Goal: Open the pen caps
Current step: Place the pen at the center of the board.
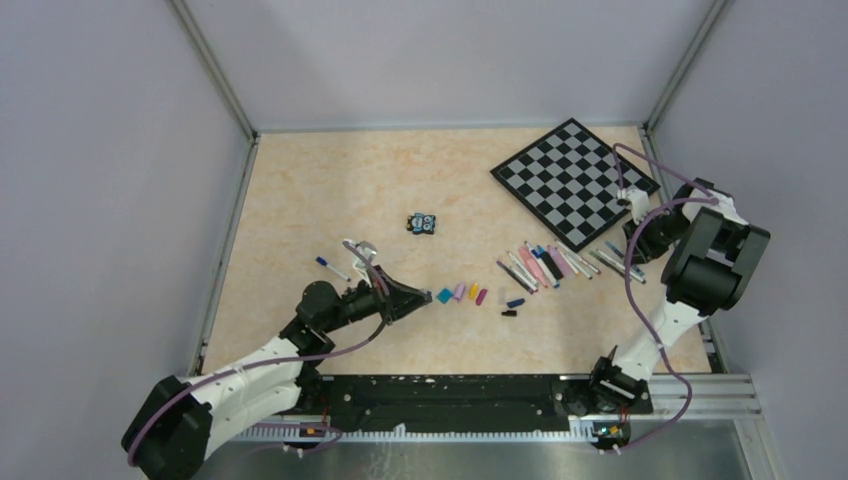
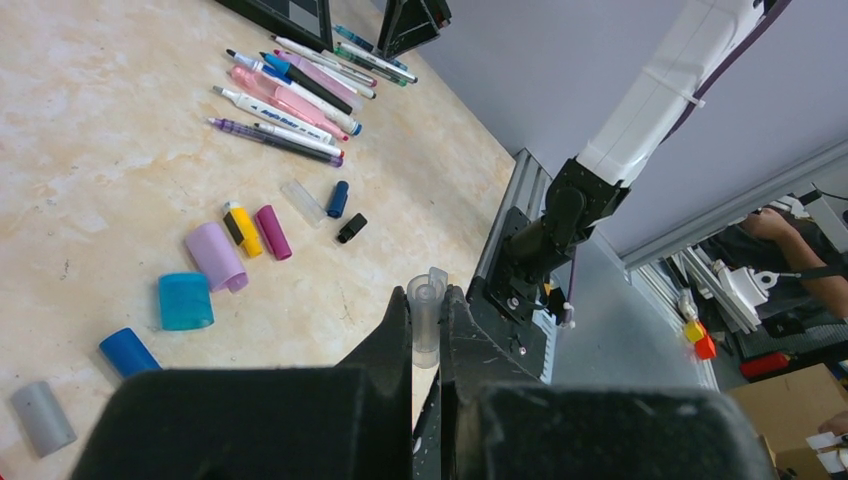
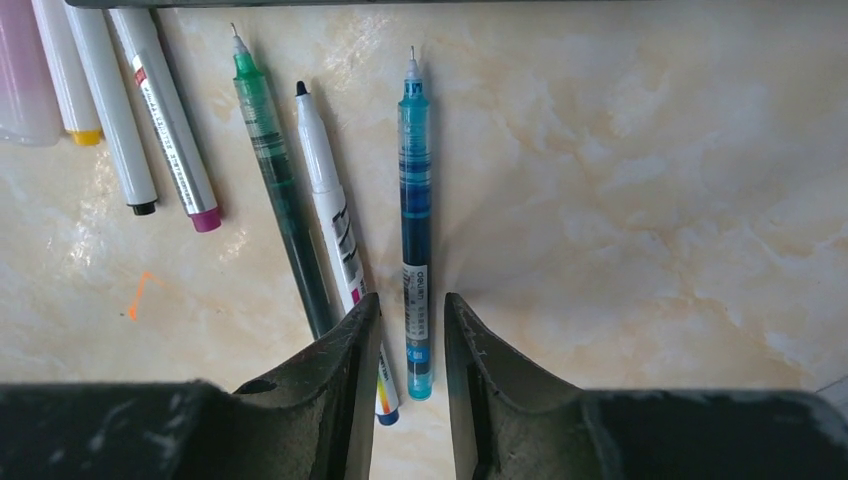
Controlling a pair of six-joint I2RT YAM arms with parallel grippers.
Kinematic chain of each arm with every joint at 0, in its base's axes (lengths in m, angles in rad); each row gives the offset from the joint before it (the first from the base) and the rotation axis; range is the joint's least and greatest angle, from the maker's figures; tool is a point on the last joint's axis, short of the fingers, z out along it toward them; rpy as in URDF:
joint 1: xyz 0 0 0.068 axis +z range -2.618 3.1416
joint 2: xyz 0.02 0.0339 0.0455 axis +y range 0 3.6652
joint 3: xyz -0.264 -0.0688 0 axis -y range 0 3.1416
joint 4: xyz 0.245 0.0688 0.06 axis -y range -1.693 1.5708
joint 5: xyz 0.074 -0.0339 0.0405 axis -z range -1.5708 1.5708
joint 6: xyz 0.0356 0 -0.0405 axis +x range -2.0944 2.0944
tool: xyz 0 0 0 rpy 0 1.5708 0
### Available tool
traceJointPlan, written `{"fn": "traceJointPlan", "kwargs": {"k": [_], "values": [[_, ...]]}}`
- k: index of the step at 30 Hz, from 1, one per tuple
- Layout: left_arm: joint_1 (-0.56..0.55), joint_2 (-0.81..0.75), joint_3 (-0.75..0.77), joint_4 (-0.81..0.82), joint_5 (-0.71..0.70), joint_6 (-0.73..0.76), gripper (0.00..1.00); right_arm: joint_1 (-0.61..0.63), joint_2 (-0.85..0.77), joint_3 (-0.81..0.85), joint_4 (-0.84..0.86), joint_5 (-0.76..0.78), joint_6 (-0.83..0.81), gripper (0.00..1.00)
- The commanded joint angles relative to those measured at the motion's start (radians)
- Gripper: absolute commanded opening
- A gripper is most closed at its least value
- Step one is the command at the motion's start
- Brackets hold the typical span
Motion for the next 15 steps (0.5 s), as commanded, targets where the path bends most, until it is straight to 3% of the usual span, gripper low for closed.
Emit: {"fn": "traceJointPlan", "kwargs": {"k": [1,15], "values": [[-0.003,-0.025,0.013,0.040,0.021,-0.008,0.00,0.004,-0.081,0.044,-0.037,-0.035,-0.004,0.29],[-0.096,-0.014,0.054,-0.007,-0.045,0.004,0.00,0.006,-0.240,-0.009,-0.076,-0.137,-0.007,0.31]]}}
